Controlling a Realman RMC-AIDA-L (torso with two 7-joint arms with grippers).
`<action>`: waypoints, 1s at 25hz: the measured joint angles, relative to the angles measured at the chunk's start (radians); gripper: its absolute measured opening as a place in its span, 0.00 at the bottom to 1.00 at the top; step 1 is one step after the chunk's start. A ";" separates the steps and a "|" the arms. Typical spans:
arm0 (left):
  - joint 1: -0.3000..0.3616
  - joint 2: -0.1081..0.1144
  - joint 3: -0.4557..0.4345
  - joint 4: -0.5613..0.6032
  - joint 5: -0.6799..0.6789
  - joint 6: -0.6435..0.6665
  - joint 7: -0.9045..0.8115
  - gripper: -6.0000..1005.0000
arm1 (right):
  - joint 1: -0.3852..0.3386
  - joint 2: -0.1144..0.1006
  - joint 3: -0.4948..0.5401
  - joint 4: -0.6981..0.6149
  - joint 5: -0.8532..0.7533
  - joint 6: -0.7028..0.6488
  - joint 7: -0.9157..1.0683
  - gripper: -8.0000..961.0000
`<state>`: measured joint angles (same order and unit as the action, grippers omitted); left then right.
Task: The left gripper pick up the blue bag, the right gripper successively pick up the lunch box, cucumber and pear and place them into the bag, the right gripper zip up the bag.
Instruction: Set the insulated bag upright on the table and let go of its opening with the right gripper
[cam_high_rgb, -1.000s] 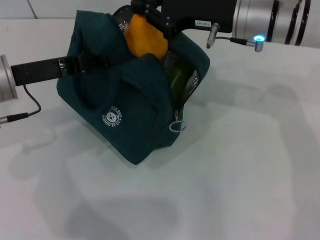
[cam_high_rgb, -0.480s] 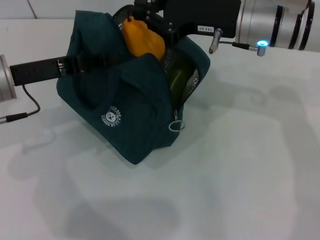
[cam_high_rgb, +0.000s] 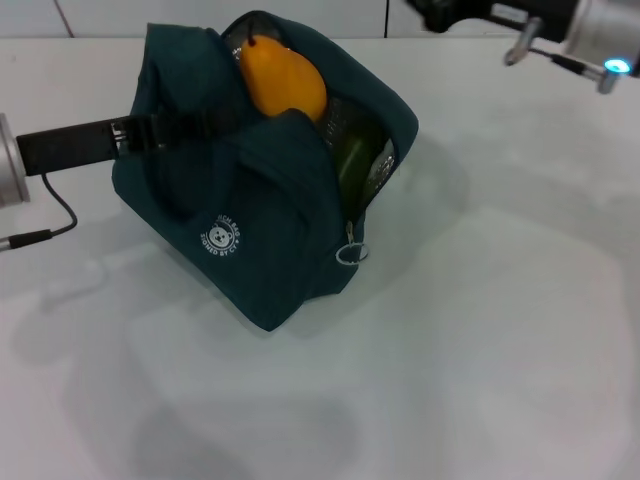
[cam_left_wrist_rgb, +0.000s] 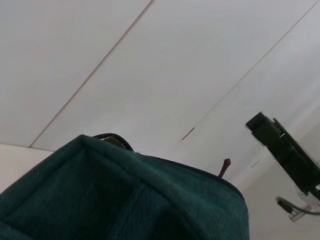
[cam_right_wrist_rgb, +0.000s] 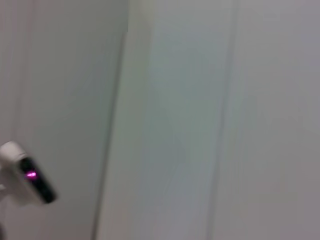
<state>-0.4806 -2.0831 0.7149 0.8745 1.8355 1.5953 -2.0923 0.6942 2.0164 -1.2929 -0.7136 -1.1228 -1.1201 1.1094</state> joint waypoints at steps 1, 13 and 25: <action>0.002 0.000 0.000 0.000 0.000 0.000 0.000 0.06 | -0.022 -0.001 0.018 -0.011 0.000 -0.001 0.001 0.16; 0.010 0.002 -0.003 0.005 0.001 0.003 0.000 0.06 | -0.121 -0.014 0.069 -0.010 -0.229 0.019 0.053 0.35; 0.004 0.002 -0.002 0.004 0.001 0.003 0.000 0.06 | -0.122 -0.003 0.055 0.086 -0.294 0.081 -0.003 0.81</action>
<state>-0.4769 -2.0815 0.7132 0.8785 1.8362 1.5978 -2.0921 0.5725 2.0138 -1.2382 -0.6273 -1.4166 -1.0389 1.1069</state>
